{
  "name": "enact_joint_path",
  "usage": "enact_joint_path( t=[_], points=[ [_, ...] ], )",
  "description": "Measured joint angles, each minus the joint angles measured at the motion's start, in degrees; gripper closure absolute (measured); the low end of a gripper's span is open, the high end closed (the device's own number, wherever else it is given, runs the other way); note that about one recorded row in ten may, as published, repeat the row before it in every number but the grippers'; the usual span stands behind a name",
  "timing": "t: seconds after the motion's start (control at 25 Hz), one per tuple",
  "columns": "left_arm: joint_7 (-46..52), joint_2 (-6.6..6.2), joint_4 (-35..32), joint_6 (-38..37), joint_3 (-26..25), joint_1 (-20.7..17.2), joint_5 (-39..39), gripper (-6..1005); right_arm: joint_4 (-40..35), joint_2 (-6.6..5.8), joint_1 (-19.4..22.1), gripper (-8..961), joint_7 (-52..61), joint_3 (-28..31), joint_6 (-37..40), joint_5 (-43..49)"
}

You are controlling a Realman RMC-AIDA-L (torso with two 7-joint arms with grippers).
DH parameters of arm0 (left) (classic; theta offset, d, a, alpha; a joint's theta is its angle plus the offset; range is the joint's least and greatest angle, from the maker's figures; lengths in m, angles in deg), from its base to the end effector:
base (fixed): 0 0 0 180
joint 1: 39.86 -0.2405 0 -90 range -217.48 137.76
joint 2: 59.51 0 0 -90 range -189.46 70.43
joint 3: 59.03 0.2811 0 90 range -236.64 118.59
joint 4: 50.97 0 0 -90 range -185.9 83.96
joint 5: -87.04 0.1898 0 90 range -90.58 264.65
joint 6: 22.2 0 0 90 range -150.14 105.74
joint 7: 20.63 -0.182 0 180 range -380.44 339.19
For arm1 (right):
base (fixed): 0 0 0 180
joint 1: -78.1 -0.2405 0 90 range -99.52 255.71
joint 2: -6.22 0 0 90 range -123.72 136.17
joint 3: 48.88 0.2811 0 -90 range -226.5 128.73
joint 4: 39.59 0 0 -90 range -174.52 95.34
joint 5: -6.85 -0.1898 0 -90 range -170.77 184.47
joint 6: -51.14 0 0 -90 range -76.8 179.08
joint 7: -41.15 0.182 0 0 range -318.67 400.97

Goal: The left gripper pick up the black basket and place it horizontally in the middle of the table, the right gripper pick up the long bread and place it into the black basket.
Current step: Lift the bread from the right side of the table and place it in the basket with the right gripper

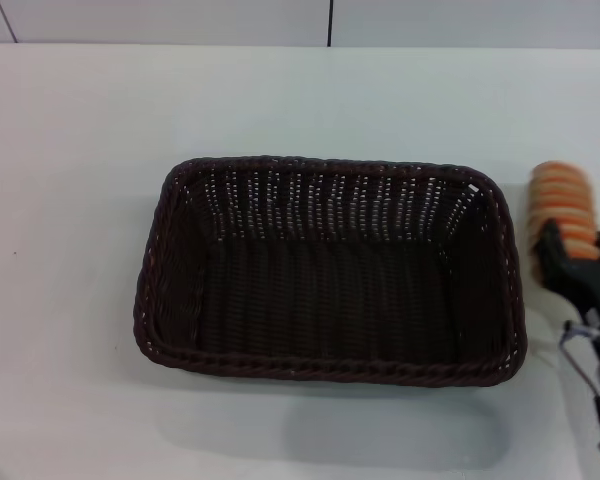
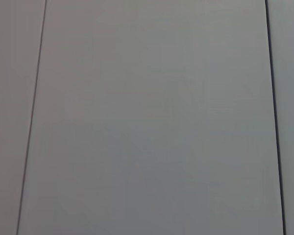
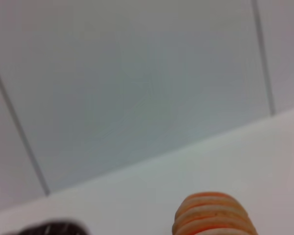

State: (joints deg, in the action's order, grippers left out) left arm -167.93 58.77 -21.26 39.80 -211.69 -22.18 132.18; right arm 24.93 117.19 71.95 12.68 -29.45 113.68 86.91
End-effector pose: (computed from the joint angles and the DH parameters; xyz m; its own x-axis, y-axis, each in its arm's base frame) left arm -0.3964 0.3458 0.1583 0.7144 -0.2224 0.6634 0.6996 0.2092 -0.6832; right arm 0.3091 0.2629 -0.0689 0.4405 -0.2312 -0.8675 -0.8757 0.1020 -0.4719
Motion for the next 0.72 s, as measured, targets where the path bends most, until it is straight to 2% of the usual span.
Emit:
enact_joint_path(
  t=[0.08, 0.12, 0.16, 0.24, 0.28, 0.32, 0.36, 0.56, 0.72],
  points=[
    [0.0, -0.03, 0.0, -0.05, 0.0, 0.0, -0.06, 180, 0.87, 0.33, 2.22, 332, -0.01, -0.57, 7.02, 3.61],
    [0.0, -0.03, 0.0, -0.05, 0.0, 0.0, -0.06, 180, 0.87, 0.33, 2.22, 340, -0.01, -0.57, 7.02, 3.61],
    [0.0, -0.03, 0.0, -0.05, 0.0, 0.0, -0.06, 180, 1.31, 0.85, 4.02, 348, -0.17, -0.61, 11.36, 7.25],
    [0.0, -0.06, 0.0, -0.24, 0.0, -0.02, -0.07, 180, 1.49, 1.13, 4.98, 365, -0.26, -0.61, 13.46, 9.08],
    [0.0, -0.06, -0.02, -0.26, 0.0, -0.02, -0.07, 180, 1.68, 1.68, 6.4, 375, -0.26, -0.84, 17.33, 13.17],
    [0.0, -0.07, -0.03, -0.29, 0.0, -0.01, -0.07, 180, 1.68, 1.68, 6.4, 384, -0.26, -0.84, 17.33, 13.17],
    [0.0, -0.07, -0.03, -0.29, 0.0, -0.01, -0.07, 180, 1.87, 1.97, 7.28, 394, -0.24, -1.66, 20.67, 18.05],
    [0.0, -0.08, -0.09, -0.37, 0.01, -0.02, -0.07, 180, 3.4, 1.79, 6.86, 462, -0.24, -3.63, 23.21, 25.52],
    [0.0, -0.07, -0.4, -0.39, 0.0, -0.02, -0.06, 180, 4.44, 1.12, 4.31, 501, 0.81, -5.71, 22.73, 29.32]
  ],
)
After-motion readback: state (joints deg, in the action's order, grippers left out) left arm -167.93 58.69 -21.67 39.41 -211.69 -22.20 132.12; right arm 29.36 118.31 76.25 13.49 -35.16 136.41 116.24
